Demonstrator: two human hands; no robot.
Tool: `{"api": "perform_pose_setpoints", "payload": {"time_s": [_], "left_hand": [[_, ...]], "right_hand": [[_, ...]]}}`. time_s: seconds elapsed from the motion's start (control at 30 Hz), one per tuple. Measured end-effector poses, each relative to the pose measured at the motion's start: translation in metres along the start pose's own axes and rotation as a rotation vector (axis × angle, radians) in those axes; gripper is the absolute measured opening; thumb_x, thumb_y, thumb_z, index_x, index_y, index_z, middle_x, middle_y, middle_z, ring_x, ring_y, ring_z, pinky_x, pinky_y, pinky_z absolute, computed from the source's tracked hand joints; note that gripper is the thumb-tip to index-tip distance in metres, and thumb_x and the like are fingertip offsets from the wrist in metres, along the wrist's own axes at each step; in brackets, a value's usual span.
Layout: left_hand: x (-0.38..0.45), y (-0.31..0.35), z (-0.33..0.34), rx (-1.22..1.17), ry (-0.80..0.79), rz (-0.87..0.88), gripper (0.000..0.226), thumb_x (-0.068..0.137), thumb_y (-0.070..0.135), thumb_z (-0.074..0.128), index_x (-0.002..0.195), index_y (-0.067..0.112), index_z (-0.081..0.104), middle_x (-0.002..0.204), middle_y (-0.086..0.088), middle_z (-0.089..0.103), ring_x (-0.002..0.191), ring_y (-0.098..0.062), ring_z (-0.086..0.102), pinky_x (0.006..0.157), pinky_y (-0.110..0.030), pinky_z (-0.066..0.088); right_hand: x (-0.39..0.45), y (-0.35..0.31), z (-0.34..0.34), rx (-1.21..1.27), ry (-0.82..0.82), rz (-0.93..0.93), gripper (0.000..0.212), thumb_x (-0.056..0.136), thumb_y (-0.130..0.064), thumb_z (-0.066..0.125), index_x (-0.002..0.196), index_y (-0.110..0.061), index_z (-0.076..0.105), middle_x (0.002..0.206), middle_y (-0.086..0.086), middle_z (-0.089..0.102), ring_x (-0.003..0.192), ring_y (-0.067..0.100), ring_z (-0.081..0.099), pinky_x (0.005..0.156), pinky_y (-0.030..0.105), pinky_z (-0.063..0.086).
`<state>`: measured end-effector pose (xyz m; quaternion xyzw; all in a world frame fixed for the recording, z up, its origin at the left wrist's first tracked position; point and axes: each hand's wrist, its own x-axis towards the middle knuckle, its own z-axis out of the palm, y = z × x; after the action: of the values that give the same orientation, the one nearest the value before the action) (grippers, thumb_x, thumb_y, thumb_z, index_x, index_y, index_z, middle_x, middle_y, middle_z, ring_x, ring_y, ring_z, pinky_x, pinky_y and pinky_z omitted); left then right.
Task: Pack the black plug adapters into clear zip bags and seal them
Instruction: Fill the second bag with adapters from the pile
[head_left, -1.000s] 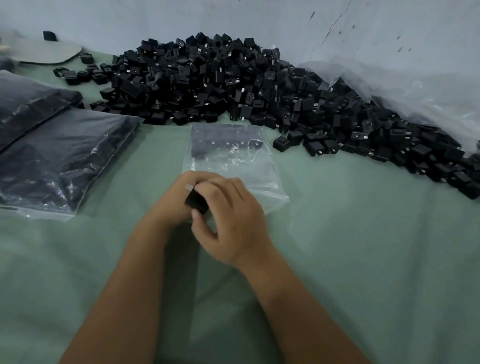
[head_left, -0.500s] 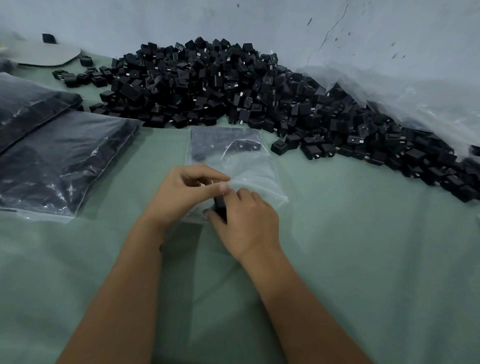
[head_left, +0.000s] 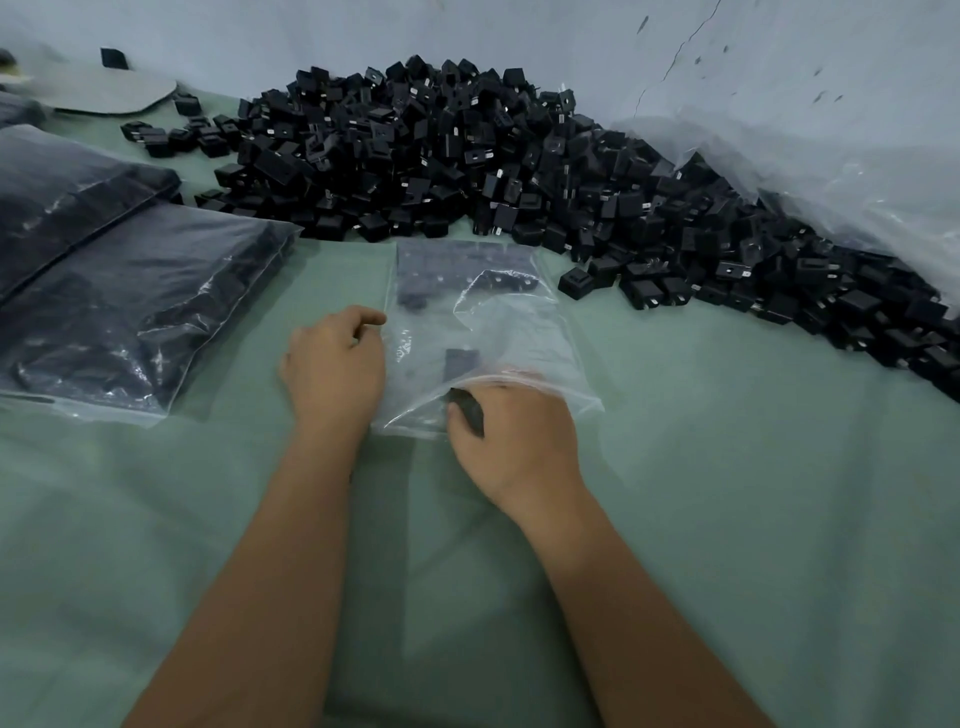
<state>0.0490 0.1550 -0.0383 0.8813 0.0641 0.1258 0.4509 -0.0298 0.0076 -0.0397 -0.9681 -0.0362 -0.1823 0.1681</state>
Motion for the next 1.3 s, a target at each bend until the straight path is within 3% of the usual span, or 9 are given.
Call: {"api": "perform_pose_setpoints", "payload": {"time_s": [0.17,0.3,0.53,0.63,0.77,0.93,1.07,1.17,1.3], "left_hand": [[-0.002,0.002,0.001,0.093,-0.072,0.012,0.035,0.090,0.017,0.045,0.117,0.028,0.064,0.072,0.007,0.054,0.100,-0.035,0.056,0.096,-0.050,0.042],[-0.001,0.002,0.002,0.115,-0.114,0.024,0.041,0.089,0.013,0.042,0.122,0.029,0.060,0.081,0.001,0.062,0.099,-0.033,0.057,0.097,-0.048,0.041],[-0.001,0.002,0.003,0.172,-0.107,0.081,0.056,0.085,0.005,0.037,0.129,0.036,0.053,0.079,-0.001,0.063,0.091,-0.032,0.057,0.097,-0.045,0.037],[-0.001,0.002,0.004,0.156,-0.117,0.076,0.058,0.083,0.004,0.037,0.126,0.040,0.054,0.071,0.006,0.057,0.088,-0.029,0.056,0.096,-0.043,0.035],[-0.001,0.002,0.003,0.130,-0.110,0.076,0.060,0.081,0.003,0.037,0.122,0.042,0.056,0.066,0.007,0.055,0.084,-0.025,0.055,0.095,-0.039,0.034],[-0.002,0.004,0.001,0.102,-0.112,0.038,0.058,0.083,0.005,0.037,0.118,0.044,0.062,0.063,0.005,0.055,0.082,-0.024,0.056,0.099,-0.038,0.034],[-0.003,0.006,0.000,0.069,-0.146,0.011,0.054,0.078,0.016,0.036,0.111,0.043,0.069,0.070,0.002,0.062,0.090,-0.031,0.061,0.098,-0.045,0.041],[-0.002,0.006,0.002,0.073,-0.146,0.006,0.053,0.077,0.016,0.036,0.107,0.042,0.070,0.086,-0.004,0.072,0.091,-0.032,0.061,0.094,-0.046,0.045],[-0.002,0.007,0.002,0.102,-0.150,0.000,0.052,0.081,0.007,0.040,0.101,0.042,0.072,0.077,0.001,0.069,0.088,-0.030,0.061,0.094,-0.046,0.045]], "right_hand": [[0.006,-0.001,0.006,-0.057,-0.066,-0.004,0.018,0.090,-0.034,0.045,0.084,-0.021,0.056,0.090,0.000,0.060,0.089,0.024,0.051,0.084,0.038,0.042],[0.022,0.004,0.011,-0.076,-0.129,-0.034,0.035,0.088,-0.027,0.045,0.121,-0.020,0.054,0.116,0.002,0.057,0.108,0.025,0.046,0.094,0.035,0.034],[0.060,0.007,0.020,0.014,-0.227,0.021,0.046,0.085,-0.018,0.043,0.131,-0.016,0.045,0.123,0.005,0.052,0.115,0.025,0.045,0.100,0.036,0.035],[0.073,0.005,0.025,-0.004,-0.216,0.046,0.042,0.086,-0.016,0.046,0.127,-0.015,0.048,0.124,0.006,0.053,0.116,0.025,0.046,0.100,0.037,0.036],[0.088,0.006,0.031,-0.085,-0.176,0.019,0.008,0.087,-0.015,0.046,0.091,-0.018,0.040,0.093,0.000,0.047,0.096,0.024,0.051,0.079,0.032,0.032],[0.092,0.009,0.033,-0.103,-0.220,0.026,0.023,0.091,-0.021,0.042,0.112,-0.014,0.049,0.118,0.006,0.054,0.114,0.025,0.048,0.100,0.039,0.037],[0.072,0.007,0.027,-0.109,-0.213,-0.073,0.025,0.096,-0.028,0.040,0.116,-0.018,0.051,0.123,0.002,0.051,0.117,0.023,0.045,0.100,0.038,0.037],[0.054,-0.001,0.013,-0.127,-0.362,-0.103,0.028,0.098,-0.030,0.038,0.123,-0.023,0.051,0.124,0.000,0.049,0.117,0.022,0.045,0.099,0.039,0.038],[0.032,-0.009,-0.025,0.147,-0.664,-0.076,0.023,0.096,-0.033,0.046,0.116,-0.026,0.055,0.115,-0.006,0.056,0.108,0.017,0.051,0.089,0.030,0.043]]}}
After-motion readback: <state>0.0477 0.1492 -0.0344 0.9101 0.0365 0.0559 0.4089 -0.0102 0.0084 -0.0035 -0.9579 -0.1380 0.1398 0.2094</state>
